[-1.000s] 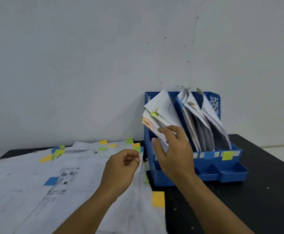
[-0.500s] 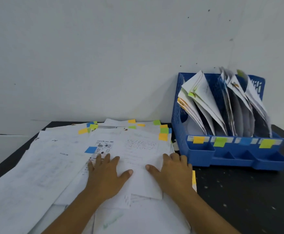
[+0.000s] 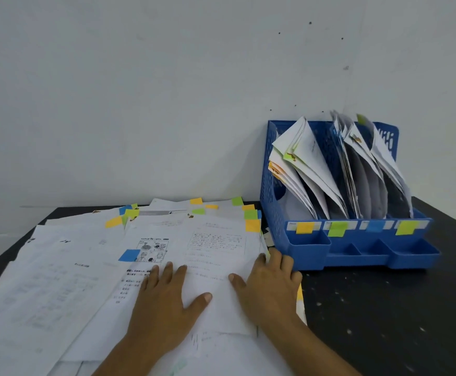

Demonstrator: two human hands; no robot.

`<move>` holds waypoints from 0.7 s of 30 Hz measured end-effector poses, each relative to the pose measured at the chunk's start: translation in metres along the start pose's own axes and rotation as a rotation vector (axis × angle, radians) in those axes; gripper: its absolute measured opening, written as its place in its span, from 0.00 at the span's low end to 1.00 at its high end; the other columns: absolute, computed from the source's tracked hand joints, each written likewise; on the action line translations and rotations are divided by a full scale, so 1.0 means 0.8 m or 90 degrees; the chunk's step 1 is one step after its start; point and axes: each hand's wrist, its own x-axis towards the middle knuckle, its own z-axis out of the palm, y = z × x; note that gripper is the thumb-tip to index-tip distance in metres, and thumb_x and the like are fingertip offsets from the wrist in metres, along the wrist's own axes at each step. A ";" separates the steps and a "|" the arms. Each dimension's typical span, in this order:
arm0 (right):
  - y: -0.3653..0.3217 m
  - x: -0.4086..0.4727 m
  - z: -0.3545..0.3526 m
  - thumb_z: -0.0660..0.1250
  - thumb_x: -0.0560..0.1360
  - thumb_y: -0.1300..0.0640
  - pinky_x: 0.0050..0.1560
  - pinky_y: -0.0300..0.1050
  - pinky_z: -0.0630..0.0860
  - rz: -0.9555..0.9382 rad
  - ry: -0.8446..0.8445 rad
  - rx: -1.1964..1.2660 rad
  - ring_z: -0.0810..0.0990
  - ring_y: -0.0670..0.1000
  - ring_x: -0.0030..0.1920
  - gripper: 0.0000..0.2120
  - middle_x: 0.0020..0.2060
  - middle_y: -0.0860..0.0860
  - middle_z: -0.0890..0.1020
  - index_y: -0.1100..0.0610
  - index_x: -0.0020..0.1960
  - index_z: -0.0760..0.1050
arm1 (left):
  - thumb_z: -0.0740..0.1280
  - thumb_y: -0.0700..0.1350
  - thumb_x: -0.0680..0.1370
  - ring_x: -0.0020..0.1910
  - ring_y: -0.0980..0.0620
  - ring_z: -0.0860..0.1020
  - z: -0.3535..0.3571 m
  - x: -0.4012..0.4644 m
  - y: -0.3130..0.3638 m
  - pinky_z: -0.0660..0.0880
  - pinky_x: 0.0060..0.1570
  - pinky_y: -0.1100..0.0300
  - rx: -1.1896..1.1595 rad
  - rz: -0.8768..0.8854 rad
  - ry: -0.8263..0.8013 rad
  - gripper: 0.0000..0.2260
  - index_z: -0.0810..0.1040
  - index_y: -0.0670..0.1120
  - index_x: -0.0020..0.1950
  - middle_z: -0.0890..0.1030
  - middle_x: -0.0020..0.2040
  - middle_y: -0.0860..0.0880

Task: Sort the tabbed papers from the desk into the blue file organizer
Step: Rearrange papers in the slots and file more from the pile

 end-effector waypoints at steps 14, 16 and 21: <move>0.012 -0.004 -0.008 0.55 0.78 0.31 0.71 0.55 0.55 -0.053 -0.028 0.044 0.55 0.54 0.75 0.33 0.77 0.47 0.59 0.45 0.78 0.58 | 0.69 0.37 0.76 0.48 0.48 0.81 -0.063 0.015 0.000 0.76 0.53 0.51 -0.666 -0.191 0.103 0.19 0.75 0.53 0.64 0.82 0.55 0.47; 0.013 -0.001 -0.011 0.56 0.78 0.32 0.72 0.54 0.55 -0.064 -0.030 0.126 0.56 0.53 0.75 0.36 0.77 0.45 0.61 0.46 0.80 0.52 | 0.66 0.34 0.77 0.48 0.46 0.83 -0.075 0.012 -0.003 0.78 0.53 0.46 -0.711 -0.137 0.072 0.19 0.77 0.56 0.60 0.84 0.53 0.48; 0.010 0.006 -0.026 0.65 0.78 0.39 0.72 0.50 0.65 -0.046 -0.019 0.510 0.64 0.50 0.74 0.39 0.75 0.44 0.64 0.45 0.80 0.47 | 0.63 0.32 0.78 0.53 0.48 0.83 -0.095 0.000 -0.005 0.78 0.52 0.48 -0.810 0.021 0.045 0.22 0.75 0.56 0.64 0.83 0.56 0.52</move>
